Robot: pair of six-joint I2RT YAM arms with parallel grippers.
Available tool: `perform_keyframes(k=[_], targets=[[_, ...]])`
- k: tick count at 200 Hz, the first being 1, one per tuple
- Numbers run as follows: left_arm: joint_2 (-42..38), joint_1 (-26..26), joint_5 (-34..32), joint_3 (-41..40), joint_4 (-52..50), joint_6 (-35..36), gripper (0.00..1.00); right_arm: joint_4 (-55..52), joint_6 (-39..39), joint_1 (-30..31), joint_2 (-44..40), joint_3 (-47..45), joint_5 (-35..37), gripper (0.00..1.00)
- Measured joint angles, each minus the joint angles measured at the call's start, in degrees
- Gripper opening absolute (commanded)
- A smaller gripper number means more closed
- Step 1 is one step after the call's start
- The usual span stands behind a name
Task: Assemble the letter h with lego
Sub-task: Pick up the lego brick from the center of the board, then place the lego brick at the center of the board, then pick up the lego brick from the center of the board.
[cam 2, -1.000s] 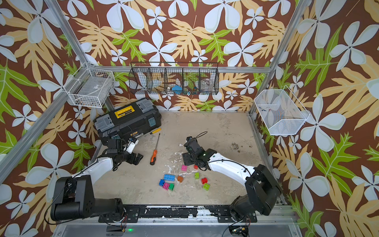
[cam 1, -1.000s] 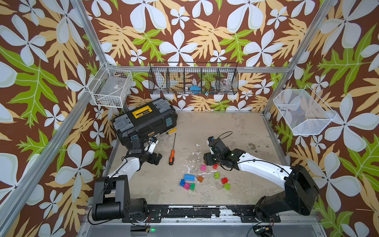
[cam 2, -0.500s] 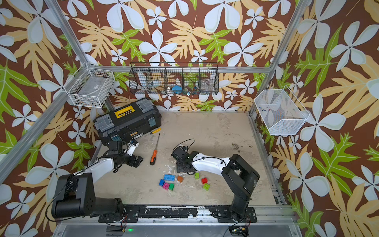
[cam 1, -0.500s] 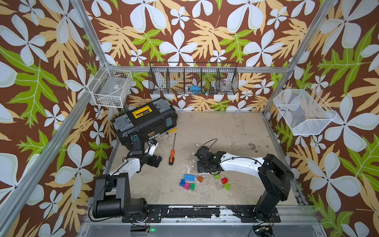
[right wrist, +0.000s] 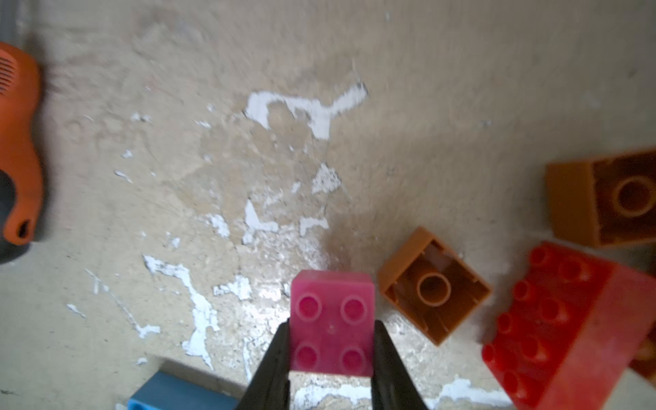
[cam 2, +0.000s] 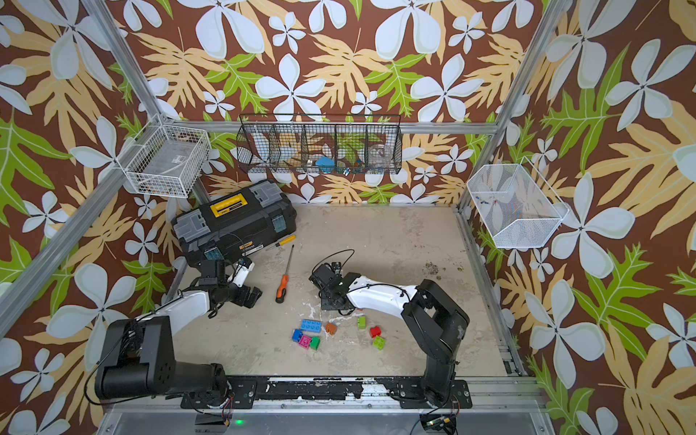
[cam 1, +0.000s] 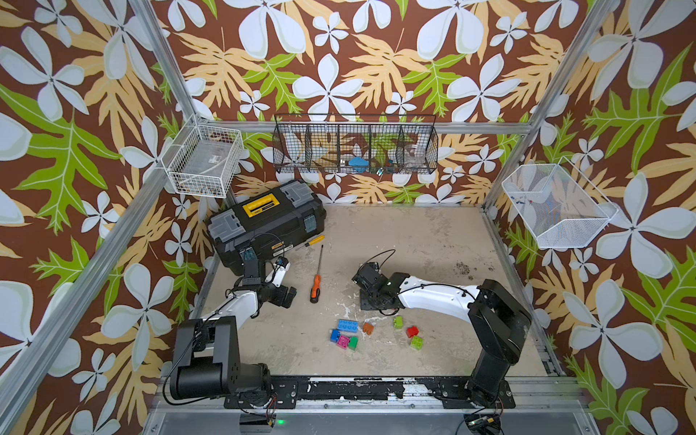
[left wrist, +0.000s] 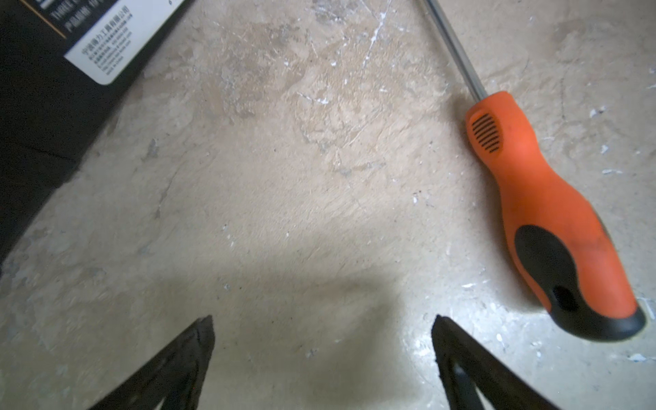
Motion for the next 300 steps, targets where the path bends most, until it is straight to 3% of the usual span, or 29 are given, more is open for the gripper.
perform_keyframes(k=[89, 124, 150, 172, 226, 260, 300], targets=[[0.09, 0.0, -0.07, 0.0, 0.02, 0.0, 1.0, 1.29, -5.88, -4.79, 14.05, 13.38, 0.74, 0.31], [0.17, 0.0, -0.04, 0.0, 0.02, 0.0, 1.0, 0.9, -6.49, -4.94, 14.32, 13.6, -0.17, 0.48], [0.52, 0.0, -0.04, 0.0, 0.02, 0.0, 1.0, -1.46, -6.93, -5.09, 9.27, 13.09, -0.46, 0.59], [0.68, 0.0, 0.0, 0.02, 0.0, 0.02, 1.0, -2.19, -7.5, -5.09, 1.03, 7.85, -0.74, 0.62], [0.7, 0.0, 1.99, 0.26, -0.52, 0.22, 1.0, -5.29, -6.67, -5.16, -18.6, -14.19, -4.87, 0.56], [0.13, 0.0, 4.46, 0.39, -1.25, 1.11, 1.0, -5.16, -5.77, -5.11, -20.31, -21.18, -7.87, 0.51], [-1.55, 0.0, 8.28, 2.01, -3.5, 3.17, 1.0, -2.73, -5.62, -5.07, -17.57, -22.4, -8.13, 0.42]])
